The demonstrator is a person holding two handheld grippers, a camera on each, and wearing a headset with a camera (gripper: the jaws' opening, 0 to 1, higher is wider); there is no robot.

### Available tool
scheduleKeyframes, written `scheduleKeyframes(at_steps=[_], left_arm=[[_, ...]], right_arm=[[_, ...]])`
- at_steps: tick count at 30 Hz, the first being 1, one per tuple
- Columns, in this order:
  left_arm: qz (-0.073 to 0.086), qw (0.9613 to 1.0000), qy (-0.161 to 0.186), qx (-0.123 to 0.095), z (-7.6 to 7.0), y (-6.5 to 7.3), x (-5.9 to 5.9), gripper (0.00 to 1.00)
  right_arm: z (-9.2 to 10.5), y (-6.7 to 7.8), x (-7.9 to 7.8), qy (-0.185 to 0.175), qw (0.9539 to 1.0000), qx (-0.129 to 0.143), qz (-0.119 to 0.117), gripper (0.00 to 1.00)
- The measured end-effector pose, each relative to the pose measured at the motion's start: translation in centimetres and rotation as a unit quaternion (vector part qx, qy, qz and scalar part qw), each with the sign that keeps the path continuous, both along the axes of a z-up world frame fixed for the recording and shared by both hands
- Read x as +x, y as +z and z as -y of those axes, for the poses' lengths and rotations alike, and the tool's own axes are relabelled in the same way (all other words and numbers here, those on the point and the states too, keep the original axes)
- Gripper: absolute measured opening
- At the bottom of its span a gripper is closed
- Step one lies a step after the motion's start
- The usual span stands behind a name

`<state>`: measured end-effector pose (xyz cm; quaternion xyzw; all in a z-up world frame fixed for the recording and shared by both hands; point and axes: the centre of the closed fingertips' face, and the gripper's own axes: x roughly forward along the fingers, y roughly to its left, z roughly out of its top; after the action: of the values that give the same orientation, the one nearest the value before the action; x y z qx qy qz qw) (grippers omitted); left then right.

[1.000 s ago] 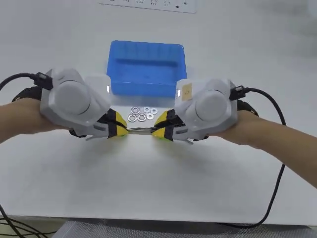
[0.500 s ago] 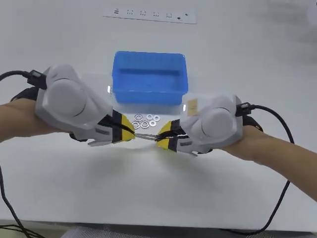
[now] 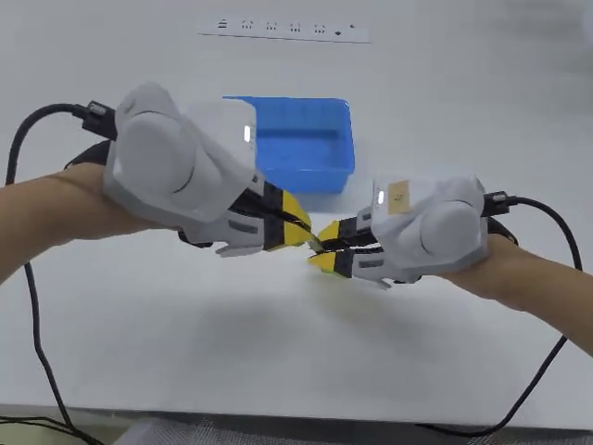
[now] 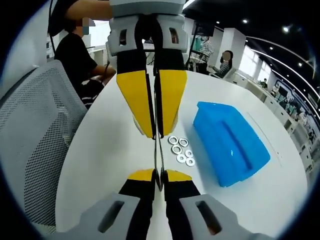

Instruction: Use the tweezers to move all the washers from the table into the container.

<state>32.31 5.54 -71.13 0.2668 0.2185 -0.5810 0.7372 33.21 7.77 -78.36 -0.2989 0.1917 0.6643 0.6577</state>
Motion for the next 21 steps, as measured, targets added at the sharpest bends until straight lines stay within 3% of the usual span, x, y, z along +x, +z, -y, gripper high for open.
scheduleKeyframes(at_steps=[4, 7, 14, 16, 18, 20, 21], left_arm=[[-0.004, 0.9997, 0.0, -0.026, 1.7, 0.0, 0.0, 0.06], [-0.002, 0.9995, 0.005, -0.031, 2.0, -0.2, 0.6, 0.07], [-0.003, 0.9995, 0.001, -0.032, 2.4, -0.3, 0.6, 0.07], [0.013, 0.9993, -0.005, -0.036, 2.4, -0.3, 0.5, 0.07], [0.015, 0.999, -0.008, -0.042, 2.3, -0.2, 0.3, 0.06], [0.013, 0.9984, -0.008, -0.055, 2.2, -0.1, 0.1, 0.06], [0.014, 0.9982, -0.008, -0.058, 2.1, 0.0, -0.1, 0.06]], right_arm=[[0.7, 0.1, -0.1, 0.004, 0.9998, 0.016, 0.008, 0.07], [0.8, 0.3, 0.3, -0.027, 0.9984, 0.046, -0.021, 0.07], [0.8, 0.4, 0.2, -0.023, 0.9984, 0.048, -0.021, 0.07], [0.7, 0.3, 0.3, -0.023, 0.9983, 0.048, -0.022, 0.07], [0.7, 0.3, 0.2, -0.02, 0.9985, 0.046, -0.018, 0.08], [0.5, 0.4, -0.4, -0.019, 0.9979, 0.05, -0.036, 0.08], [0.4, 0.4, -0.3, -0.017, 0.998, 0.053, -0.031, 0.08]])
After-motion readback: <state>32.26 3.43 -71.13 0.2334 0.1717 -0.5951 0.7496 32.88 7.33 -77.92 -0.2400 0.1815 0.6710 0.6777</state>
